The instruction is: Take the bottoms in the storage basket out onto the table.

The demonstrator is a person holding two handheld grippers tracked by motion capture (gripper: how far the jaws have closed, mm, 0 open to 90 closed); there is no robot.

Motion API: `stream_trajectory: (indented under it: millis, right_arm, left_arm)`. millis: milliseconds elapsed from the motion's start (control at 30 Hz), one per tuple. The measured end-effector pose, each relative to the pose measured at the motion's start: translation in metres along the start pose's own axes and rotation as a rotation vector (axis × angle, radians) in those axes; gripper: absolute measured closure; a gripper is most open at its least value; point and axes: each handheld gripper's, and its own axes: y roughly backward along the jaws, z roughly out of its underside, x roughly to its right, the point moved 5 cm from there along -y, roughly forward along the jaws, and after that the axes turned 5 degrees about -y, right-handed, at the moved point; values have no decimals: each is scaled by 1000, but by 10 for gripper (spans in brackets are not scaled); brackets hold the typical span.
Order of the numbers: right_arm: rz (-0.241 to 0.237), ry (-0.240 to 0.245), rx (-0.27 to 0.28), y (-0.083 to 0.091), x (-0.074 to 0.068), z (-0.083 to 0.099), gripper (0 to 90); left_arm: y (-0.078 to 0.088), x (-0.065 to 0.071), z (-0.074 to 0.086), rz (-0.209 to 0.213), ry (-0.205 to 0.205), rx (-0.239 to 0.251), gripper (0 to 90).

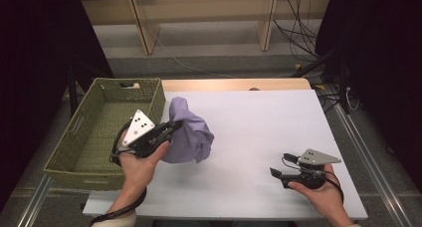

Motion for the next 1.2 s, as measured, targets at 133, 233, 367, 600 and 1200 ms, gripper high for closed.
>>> stream_trajectory:
  millis: [133, 233, 367, 600, 1200]
  right_arm:
    - [2, 0, -2, 0, 0, 0, 246]
    - [0, 0, 0, 0, 0, 0, 246]
    - [2, 1, -1, 0, 0, 0, 246]
    - [0, 1, 0, 0, 0, 0, 246]
    - [2, 1, -2, 0, 0, 0, 246]
  left_arm:
    - [-1, 2, 1, 4, 0, -3, 856]
    - [-2, 3, 1, 9, -5, -8, 856]
    - [-3, 3, 2, 9, -9, -12, 856]
    - [-5, 5, 4, 14, -9, -20, 855]
    - [-12, 11, 10, 33, -14, -48, 855]
